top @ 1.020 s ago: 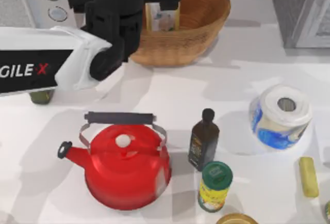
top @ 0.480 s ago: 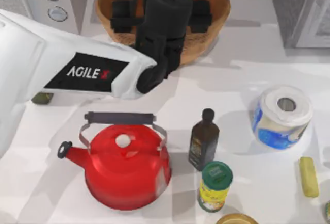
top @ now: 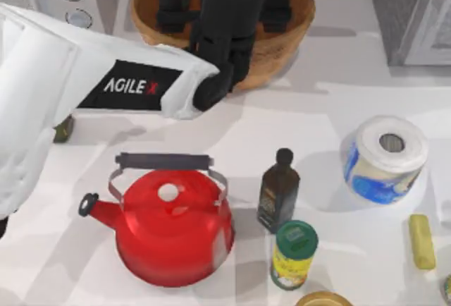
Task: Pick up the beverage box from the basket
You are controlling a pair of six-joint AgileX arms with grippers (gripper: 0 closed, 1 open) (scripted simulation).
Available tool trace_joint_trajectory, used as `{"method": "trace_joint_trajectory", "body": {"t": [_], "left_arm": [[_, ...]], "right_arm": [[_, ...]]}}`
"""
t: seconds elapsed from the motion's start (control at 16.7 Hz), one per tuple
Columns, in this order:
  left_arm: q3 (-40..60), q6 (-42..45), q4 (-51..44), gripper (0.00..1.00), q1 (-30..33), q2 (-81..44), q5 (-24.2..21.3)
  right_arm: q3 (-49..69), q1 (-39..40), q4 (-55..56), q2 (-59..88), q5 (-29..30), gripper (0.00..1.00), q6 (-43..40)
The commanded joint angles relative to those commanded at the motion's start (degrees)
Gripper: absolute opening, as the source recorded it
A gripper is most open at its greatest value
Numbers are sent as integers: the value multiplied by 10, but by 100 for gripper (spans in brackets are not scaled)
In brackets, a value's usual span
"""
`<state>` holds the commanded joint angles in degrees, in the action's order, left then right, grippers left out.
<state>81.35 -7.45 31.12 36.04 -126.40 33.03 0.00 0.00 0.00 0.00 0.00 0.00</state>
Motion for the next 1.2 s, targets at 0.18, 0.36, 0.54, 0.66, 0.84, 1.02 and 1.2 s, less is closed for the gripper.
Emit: {"method": "trace_joint_trajectory", "body": {"t": [0.18,0.36,0.54,0.66,0.84,1.02,1.2], "left_arm": [[44,3,-10,100,-11,-34,-11],[57,4,-12,100,-15,-43,-15],[57,4,-12,92,-15,-43,-15],[57,4,-12,77,-15,-43,-15],[57,4,-12,55,-15,-43,-15],[57,4,-12,32,-15,-43,-15],[57,4,-12,10,-15,-43,-15]], "right_arm": [[0,0,0,0,0,100,0],[0,0,0,0,0,100,0],[0,0,0,0,0,100,0],[0,0,0,0,0,100,0],[0,0,0,0,0,100,0],[0,0,0,0,0,100,0],[0,0,0,0,0,100,0]]}}
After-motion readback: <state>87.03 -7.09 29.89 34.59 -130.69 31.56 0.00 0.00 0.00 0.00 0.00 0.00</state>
